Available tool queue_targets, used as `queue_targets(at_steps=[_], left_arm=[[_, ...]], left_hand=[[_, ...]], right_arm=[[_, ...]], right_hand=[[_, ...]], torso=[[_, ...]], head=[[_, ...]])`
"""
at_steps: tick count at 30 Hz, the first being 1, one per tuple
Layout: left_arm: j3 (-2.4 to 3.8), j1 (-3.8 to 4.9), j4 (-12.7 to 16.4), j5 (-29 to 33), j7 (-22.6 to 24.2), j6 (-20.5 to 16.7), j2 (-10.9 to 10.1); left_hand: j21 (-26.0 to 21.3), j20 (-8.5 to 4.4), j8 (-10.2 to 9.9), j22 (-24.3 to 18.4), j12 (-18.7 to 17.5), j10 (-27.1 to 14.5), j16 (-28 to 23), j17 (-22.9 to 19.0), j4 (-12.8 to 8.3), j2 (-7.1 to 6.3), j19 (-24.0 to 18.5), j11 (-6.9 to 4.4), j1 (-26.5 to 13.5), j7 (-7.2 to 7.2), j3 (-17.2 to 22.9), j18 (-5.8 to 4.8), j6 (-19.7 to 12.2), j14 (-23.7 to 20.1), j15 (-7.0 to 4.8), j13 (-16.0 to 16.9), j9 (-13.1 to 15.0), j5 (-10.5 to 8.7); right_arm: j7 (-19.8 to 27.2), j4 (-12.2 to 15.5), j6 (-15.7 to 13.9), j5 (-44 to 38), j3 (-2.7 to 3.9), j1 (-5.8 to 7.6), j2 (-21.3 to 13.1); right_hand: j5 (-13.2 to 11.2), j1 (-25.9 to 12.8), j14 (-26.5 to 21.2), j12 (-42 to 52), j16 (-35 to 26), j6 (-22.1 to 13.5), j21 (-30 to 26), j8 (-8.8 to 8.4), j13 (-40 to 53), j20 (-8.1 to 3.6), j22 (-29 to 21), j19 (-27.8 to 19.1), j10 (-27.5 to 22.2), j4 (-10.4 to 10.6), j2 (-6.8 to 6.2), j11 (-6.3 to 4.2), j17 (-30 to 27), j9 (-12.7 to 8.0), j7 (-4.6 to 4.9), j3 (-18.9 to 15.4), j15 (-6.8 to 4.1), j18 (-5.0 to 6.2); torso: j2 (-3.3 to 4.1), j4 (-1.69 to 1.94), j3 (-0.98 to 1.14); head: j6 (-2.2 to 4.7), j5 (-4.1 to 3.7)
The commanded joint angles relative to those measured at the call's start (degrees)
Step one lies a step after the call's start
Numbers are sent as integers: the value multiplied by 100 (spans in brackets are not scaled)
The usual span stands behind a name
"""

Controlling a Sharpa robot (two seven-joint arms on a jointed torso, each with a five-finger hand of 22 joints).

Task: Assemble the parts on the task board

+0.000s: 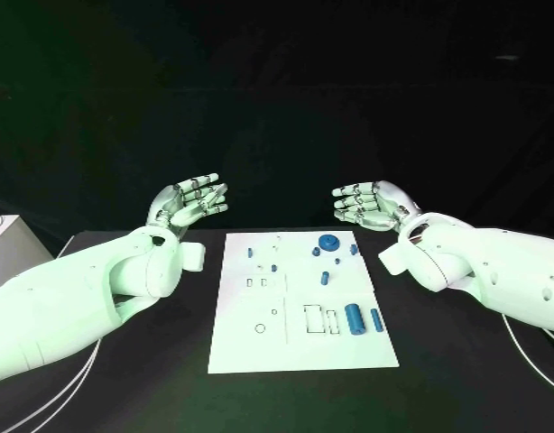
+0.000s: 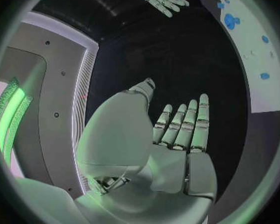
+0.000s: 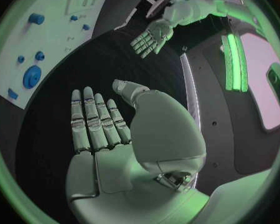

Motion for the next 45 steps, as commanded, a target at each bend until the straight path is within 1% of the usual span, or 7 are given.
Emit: queue_targets(at_steps=[1, 7, 15, 17, 26, 33, 45], left_arm=[[13, 3, 176, -240, -15, 495, -105], [107, 2, 564, -273, -35, 776, -394], [213, -1, 1042, -322, -53, 1090, -706], [240, -4, 1142, -327, -51, 1135, -760], [463, -105, 1529, -438, -72, 1299, -875], [660, -228, 1694, -510, -92, 1380, -912], [713, -256, 1757, -559, -145, 1417, -985]], left_hand=[[200, -16, 103, 43, 38, 840, 265, 145, -16, 51, 432, -87, 17, 630, 128, 143, 472, 653, -143, 38, 56, -44], [536, -237, 484, 114, 271, 1851, 673, 508, -39, 4, 1068, -339, 26, 449, 400, 173, 1514, 1433, -416, 107, 211, -63], [707, -367, 574, 164, 254, 2165, 913, 749, -52, -88, 1324, -428, 11, 384, 585, 166, 1688, 1692, -531, 114, 235, -72], [715, -373, 572, 166, 240, 2167, 924, 765, -61, -99, 1332, -430, 23, 382, 602, 164, 1685, 1694, -534, 110, 234, -72], [749, -392, 565, 177, 196, 2167, 974, 819, -71, -123, 1369, -427, 38, 390, 646, 162, 1672, 1719, -545, 98, 229, -74], [754, -394, 563, 179, 189, 2165, 981, 827, -72, -126, 1374, -425, 40, 392, 652, 162, 1668, 1722, -545, 96, 228, -75], [766, -398, 559, 183, 173, 2166, 1000, 848, -68, -142, 1384, -423, 31, 395, 658, 159, 1661, 1726, -545, 93, 226, -83]], right_arm=[[-54, -55, 276, -2015, 3, 49, 21], [-306, -113, 264, -3280, 5, 184, 37], [-1169, -279, 624, -4896, 10, 308, 118], [-1360, -319, 675, -5205, 11, 320, 147], [-1896, -525, 835, -6005, 12, 329, 329], [-2160, -683, 738, -6302, 12, 321, 460], [-2369, -778, 933, -6487, 13, 316, 532]], right_hand=[[-191, 248, 1080, -28, 229, 1211, 270, 303, 15, -266, 38, 1185, 1298, -65, -158, -283, 98, 168, 223, 346, -333, 124], [-312, 358, 2065, -43, 604, 1534, 817, 348, 30, -693, 273, 2089, 1856, -104, -175, -502, 345, 184, 77, 29, -687, 118], [-137, 393, 3203, -68, 1330, 1821, 1831, 276, 31, -1119, 870, 2865, 2171, -154, -284, -689, 960, 127, -65, -308, -998, 102], [-163, 321, 3340, -85, 2413, 1911, 2340, 219, 31, -1223, 1207, 3138, 2265, -85, -414, -755, 1598, 95, -138, -250, -1082, 86], [-132, 106, 3370, -85, 6295, 1926, 4700, 135, 48, -1156, 3815, 3756, 2104, 264, -815, -759, 5172, 174, -152, 295, -1049, -198], [-109, 54, 3345, -84, 6751, 1837, 4894, 104, 55, -1096, 4019, 3790, 1763, 311, -898, -711, 5650, 208, -146, 256, -1027, -211], [-106, 57, 3317, -84, 6886, 1806, 4877, 94, 56, -1064, 3994, 3763, 1536, 318, -892, -686, 5764, 231, -137, 136, -1002, -191]], torso=[[97, 71, -9], [240, 166, -17], [422, 315, -55], [472, 358, -61], [611, 482, -85], [693, 554, -85], [786, 630, -90]], head=[[-12, -70], [13, -193], [67, -343], [84, -376], [138, -499], [147, -537], [133, -622]])
